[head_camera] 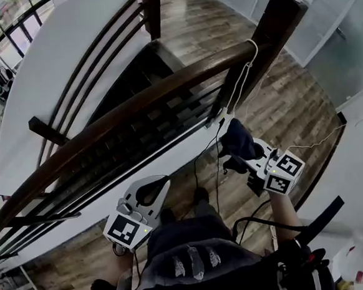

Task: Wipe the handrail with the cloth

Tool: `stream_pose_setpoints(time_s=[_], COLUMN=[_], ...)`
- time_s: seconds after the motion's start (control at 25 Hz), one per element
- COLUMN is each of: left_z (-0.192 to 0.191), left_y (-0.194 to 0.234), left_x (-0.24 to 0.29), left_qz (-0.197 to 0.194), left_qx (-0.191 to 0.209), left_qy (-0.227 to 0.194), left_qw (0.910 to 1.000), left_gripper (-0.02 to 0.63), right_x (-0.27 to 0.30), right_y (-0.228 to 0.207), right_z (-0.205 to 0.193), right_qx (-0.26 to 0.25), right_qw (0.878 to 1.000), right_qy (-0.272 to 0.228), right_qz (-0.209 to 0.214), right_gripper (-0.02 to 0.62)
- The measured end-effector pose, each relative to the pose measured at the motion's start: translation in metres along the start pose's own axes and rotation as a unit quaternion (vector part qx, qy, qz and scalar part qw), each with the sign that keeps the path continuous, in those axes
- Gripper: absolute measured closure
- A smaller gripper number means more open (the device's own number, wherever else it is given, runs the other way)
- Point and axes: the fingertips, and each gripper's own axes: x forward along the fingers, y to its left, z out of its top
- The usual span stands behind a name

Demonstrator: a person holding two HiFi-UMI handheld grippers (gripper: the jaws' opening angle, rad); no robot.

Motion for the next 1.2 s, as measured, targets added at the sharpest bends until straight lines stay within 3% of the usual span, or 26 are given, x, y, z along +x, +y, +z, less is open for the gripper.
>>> stream_pose_setpoints(time_s=[0.12, 0.28, 0.36, 0.44, 0.52, 0.56, 0.76, 1.0, 1.2], left_z=[0.008, 0.009, 0.004, -0.003, -0.015, -0.022, -0.039, -0.056, -0.074], left_y=[0.025, 0.034, 0.034, 0.033, 0.032, 0.032, 0.049, 0.067, 0.077], left_x=[0.011, 0.050, 0.071, 0.081, 0.078, 0.073, 0.037, -0.031, -0.126], left_qz=[0.045, 0.091, 0.105, 0.118, 0.138, 0.150, 0.182, 0.208, 0.212], left_qx=[-0.001, -0.015, -0.020, -0.029, -0.034, -0.037, -0.029, -0.044, -0.055], left_qy=[0.015, 0.033, 0.051, 0.067, 0.083, 0.091, 0.113, 0.073, 0.050], left_qw=[0.9989, 0.9952, 0.9930, 0.9904, 0.9863, 0.9837, 0.9763, 0.9745, 0.9744], left_gripper=[0.600, 0.600, 0.600, 0.600, 0.600, 0.600, 0.600, 0.600, 0.600], right_x=[0.023, 0.058, 0.076, 0.091, 0.106, 0.113, 0.130, 0.186, 0.250], right_y=[-0.078, -0.221, -0.300, -0.366, -0.403, -0.409, -0.366, -0.257, -0.151], right_z=[0.062, 0.129, 0.152, 0.160, 0.153, 0.148, 0.135, 0.105, 0.089], right_qx=[-0.053, -0.141, -0.172, -0.206, -0.238, -0.242, -0.209, -0.202, -0.211], right_qw=[0.998, 0.983, 0.970, 0.947, 0.925, 0.923, 0.941, 0.952, 0.952], right_qy=[-0.022, -0.016, 0.009, 0.061, 0.112, 0.119, 0.085, 0.092, 0.123], right_qz=[-0.029, -0.113, -0.173, -0.238, -0.273, -0.275, -0.253, -0.212, -0.186], right_gripper=[0.528, 0.528, 0.528, 0.528, 0.528, 0.528, 0.528, 0.528, 0.528])
